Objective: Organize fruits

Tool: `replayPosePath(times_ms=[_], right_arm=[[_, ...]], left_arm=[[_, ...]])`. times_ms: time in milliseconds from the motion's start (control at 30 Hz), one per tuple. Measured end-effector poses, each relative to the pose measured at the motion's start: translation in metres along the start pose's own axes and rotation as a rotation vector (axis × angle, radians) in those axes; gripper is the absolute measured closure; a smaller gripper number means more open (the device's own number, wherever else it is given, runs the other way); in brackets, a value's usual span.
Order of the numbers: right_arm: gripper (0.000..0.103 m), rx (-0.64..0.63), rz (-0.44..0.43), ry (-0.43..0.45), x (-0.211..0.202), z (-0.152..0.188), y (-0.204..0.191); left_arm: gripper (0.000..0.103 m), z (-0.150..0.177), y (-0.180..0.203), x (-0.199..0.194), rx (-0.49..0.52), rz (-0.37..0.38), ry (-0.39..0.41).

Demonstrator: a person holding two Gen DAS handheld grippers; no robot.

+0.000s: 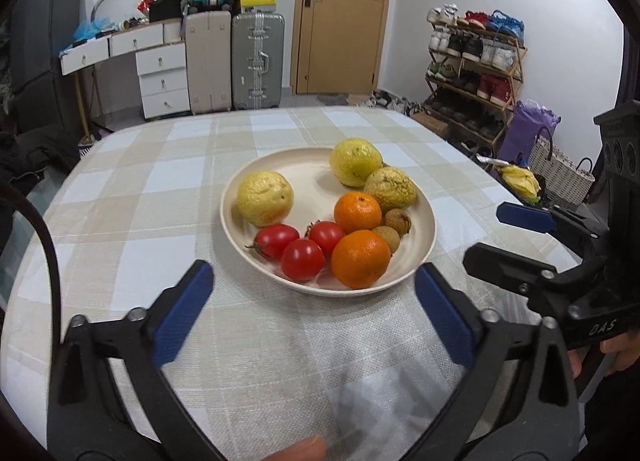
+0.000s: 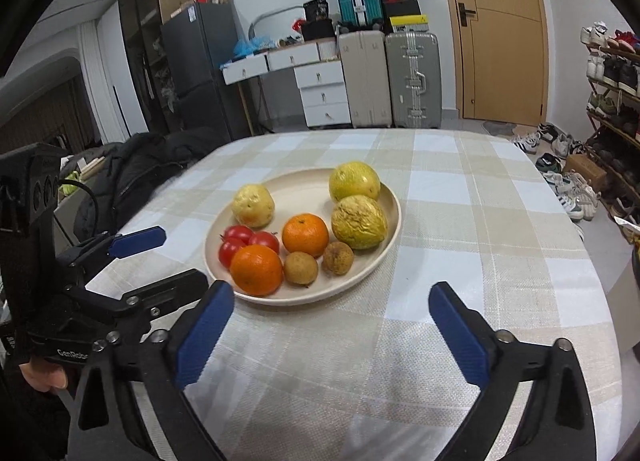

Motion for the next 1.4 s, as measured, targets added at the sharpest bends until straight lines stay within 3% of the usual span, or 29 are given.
replayPosePath(times_ms=[633, 1400], right_arm=[[0.0, -0.06, -0.076, 0.173, -0.04, 0.002, -0.021], [0.0, -0.019, -0.062, 0.198, -0.04, 0.0, -0.01]], left_arm=[[0.001, 0.007, -0.017, -0.052, -0.001, -0.076, 0.121], [0.001, 0.007, -0.022, -0.054, -0.029, -0.087, 0.133]])
Point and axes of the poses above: each gripper's, at about its wrist camera, not at the fingertips, and x roughly the way its jaws point, y to its right, z to its underside, the point moved 7 cm from there along x, roughly the way its jaws point, and after that the axes turned 6 degrees about x, right-handed, at the moved point
